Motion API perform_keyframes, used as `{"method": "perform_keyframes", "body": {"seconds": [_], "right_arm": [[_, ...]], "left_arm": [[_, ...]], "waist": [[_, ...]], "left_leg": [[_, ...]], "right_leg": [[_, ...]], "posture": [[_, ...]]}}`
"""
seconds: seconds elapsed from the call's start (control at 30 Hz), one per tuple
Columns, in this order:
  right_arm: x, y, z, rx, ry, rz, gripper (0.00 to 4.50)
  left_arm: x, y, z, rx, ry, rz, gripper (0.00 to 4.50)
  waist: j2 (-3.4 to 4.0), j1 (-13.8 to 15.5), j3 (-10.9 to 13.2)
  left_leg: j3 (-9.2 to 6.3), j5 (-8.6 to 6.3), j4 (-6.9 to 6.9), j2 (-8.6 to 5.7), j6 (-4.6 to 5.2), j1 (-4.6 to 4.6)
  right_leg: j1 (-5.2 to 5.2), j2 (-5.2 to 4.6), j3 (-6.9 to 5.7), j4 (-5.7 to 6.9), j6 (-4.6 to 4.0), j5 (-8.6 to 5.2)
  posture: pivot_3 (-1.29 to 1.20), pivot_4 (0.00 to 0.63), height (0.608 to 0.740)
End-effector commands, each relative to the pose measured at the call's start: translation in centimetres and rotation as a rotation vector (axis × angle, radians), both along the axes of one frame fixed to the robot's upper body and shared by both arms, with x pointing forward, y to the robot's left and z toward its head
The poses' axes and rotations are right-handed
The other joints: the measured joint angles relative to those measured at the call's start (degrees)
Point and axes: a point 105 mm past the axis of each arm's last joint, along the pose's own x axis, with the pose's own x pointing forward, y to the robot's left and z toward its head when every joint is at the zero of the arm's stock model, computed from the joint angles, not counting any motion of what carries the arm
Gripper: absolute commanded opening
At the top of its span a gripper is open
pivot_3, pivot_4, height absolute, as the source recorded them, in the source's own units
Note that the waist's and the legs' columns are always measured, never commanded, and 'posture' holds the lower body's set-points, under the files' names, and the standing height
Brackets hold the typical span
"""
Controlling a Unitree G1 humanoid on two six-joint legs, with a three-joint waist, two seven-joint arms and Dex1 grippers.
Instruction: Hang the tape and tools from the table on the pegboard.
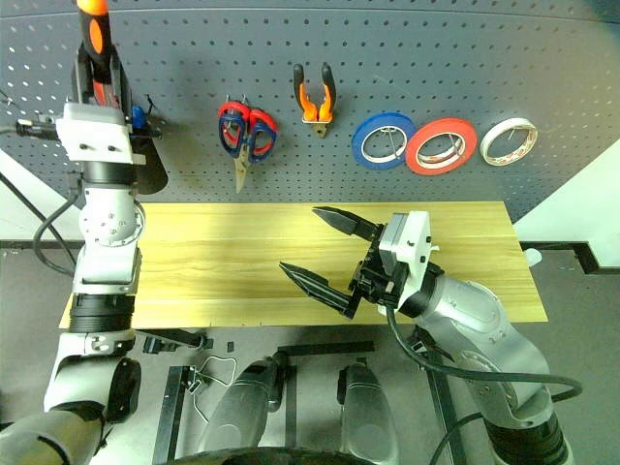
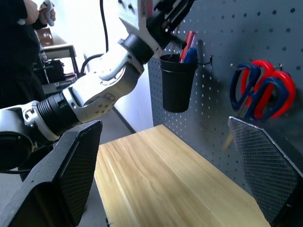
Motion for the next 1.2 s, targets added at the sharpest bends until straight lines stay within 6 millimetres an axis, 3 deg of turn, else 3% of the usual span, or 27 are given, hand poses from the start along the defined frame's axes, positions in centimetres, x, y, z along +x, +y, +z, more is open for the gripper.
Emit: {"method": "perform_keyframes", "body": {"seconds": [0.03, 0.2, 0.6, 1.0, 1.2], "right_arm": [[-0.9, -0.2, 1.1, 0.007, -0.035, 0.012, 4.5], [-1.1, -0.5, 0.8, -0.013, -0.005, 0.009, 4.5], [-1.1, -0.7, 0.5, -0.027, 0.018, 0.007, 4.5], [-0.9, -0.8, 0.1, -0.032, 0.031, -0.014, 4.5], [-0.6, -0.9, 0.0, -0.03, 0.025, -0.026, 4.5]], "left_arm": [[-1.1, 0.9, 0.7, 0.013, -0.052, 0.044, 0.76], [-1.0, 2.4, 0.2, 0.021, -0.049, 0.109, 0.76], [-1.2, 3.7, 0.6, 0.017, -0.081, 0.192, 0.76], [-1.2, 5.3, 1.6, -0.053, -0.142, 0.263, 4.49], [-1.3, 3.5, 2.7, -0.067, -0.174, 0.161, 4.49]], "waist": [[0.0, 0.01, 0.01], [0.0, -0.01, 0.02], [0.01, -1.33, 0.02], [0.0, -1.16, 0.02], [0.0, -1.14, 0.02]], "left_leg": [[0.0, 0.0, 0.0, 0.01, 0.0, 0.0], [0.01, -0.01, 0.0, 0.0, 0.01, -0.01], [0.01, -0.01, -0.01, 0.01, 0.02, -0.01], [0.01, -0.01, -0.01, 0.01, 0.02, -0.02], [0.01, -0.01, -0.02, 0.01, 0.02, -0.02]], "right_leg": [[0.0, 0.0, 0.0, 0.0, -0.01, 0.0], [0.0, -0.05, 0.0, -0.01, -0.01, 0.0], [0.0, -0.07, 0.0, -0.01, -0.01, 0.0], [0.0, -0.07, -0.01, -0.02, -0.01, 0.0], [0.0, -0.07, -0.01, -0.03, -0.01, 0.0]], "posture": [[0.01, 0.276, 0.703], [-0.01, 0.285, 0.703], [-0.01, 0.28, 0.703], [-0.01, 0.278, 0.703], [0.0, 0.259, 0.703]]}}
